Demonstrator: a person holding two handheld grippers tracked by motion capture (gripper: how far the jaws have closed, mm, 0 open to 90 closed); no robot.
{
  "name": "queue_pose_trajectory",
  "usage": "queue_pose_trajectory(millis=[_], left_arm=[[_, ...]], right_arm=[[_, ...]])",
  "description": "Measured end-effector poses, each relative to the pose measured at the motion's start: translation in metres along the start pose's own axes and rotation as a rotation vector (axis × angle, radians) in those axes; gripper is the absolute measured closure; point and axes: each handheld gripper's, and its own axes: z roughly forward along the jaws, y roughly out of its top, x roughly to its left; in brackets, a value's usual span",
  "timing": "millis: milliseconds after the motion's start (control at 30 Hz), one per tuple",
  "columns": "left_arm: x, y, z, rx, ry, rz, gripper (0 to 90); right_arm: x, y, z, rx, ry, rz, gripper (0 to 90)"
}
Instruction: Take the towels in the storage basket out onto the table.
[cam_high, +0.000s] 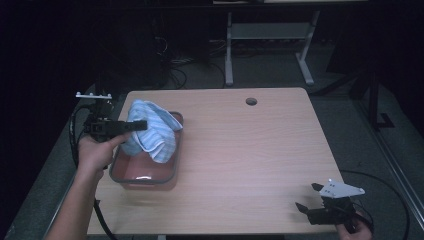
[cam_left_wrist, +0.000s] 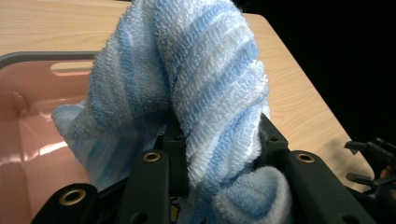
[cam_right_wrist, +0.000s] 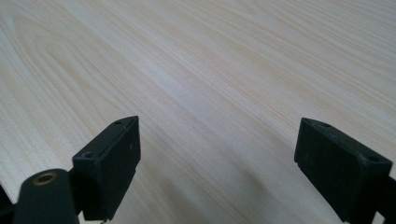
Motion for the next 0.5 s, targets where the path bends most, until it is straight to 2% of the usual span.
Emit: queue_pose_trajectory(millis=[500], left_arm=[[-0.030, 0.019, 0.005, -0.012, -0.041, 0.045, 64.5]], right_arm=[[0.000, 0.001, 0.001, 0.000, -0.002, 0.001, 13.8]])
